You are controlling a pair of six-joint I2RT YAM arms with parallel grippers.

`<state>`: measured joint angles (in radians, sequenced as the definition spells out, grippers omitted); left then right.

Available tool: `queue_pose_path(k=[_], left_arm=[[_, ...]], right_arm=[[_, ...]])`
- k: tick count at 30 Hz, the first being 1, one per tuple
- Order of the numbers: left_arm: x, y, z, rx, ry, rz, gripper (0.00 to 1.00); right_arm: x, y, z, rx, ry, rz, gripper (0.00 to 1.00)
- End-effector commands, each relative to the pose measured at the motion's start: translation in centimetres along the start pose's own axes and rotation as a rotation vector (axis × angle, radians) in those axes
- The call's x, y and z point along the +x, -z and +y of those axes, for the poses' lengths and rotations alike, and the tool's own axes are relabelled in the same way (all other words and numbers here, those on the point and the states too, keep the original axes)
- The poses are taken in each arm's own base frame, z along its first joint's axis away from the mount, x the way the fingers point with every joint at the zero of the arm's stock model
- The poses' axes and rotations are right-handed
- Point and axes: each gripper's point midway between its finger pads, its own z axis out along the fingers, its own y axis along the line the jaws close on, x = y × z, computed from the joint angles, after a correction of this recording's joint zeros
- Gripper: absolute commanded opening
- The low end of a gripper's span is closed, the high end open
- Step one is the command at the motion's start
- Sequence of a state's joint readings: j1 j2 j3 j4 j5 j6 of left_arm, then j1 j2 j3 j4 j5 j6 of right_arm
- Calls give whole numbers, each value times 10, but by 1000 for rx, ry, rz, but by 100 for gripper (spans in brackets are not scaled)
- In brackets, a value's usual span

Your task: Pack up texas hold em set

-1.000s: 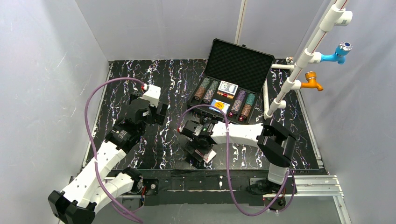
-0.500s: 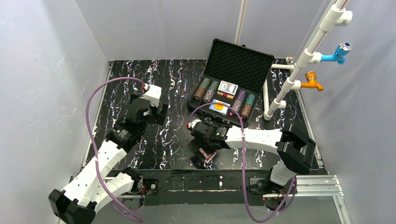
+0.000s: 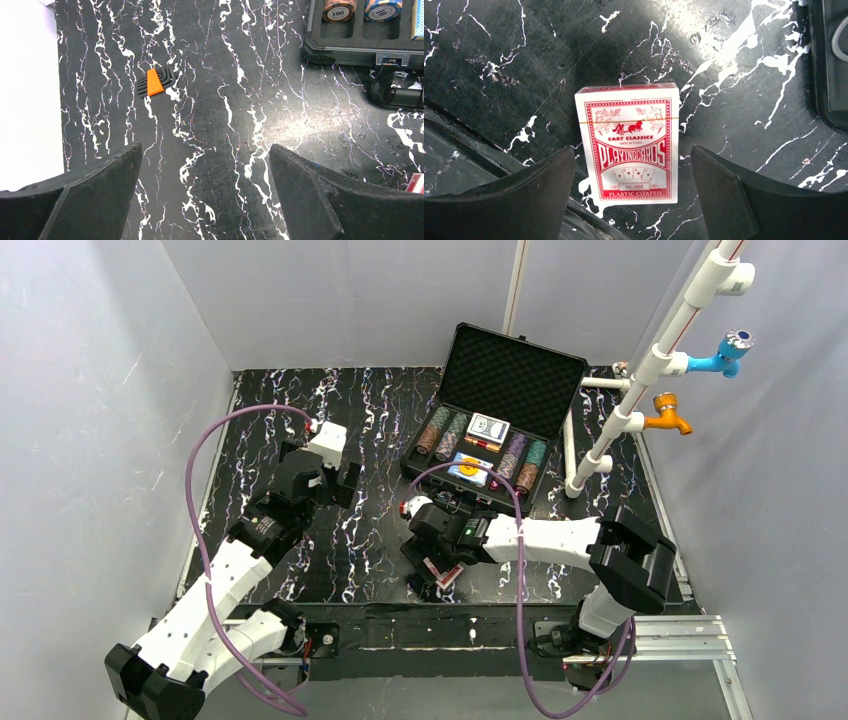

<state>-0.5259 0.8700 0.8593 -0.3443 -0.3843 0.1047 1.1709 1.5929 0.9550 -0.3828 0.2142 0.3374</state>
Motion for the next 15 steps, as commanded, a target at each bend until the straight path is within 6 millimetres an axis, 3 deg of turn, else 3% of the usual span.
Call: queue_pose_path(k=[1, 9, 15], left_arm=[[-3, 1, 1, -6, -6, -8, 99], [-3, 1, 1, -6, -8, -6, 99], [-3, 1, 2, -7, -7, -8, 99]], right_arm=[[-8, -9, 4, -17, 1, -30, 91], [2, -17, 5, -28, 15, -5, 78], [10, -20, 7, -50, 45, 19, 58]])
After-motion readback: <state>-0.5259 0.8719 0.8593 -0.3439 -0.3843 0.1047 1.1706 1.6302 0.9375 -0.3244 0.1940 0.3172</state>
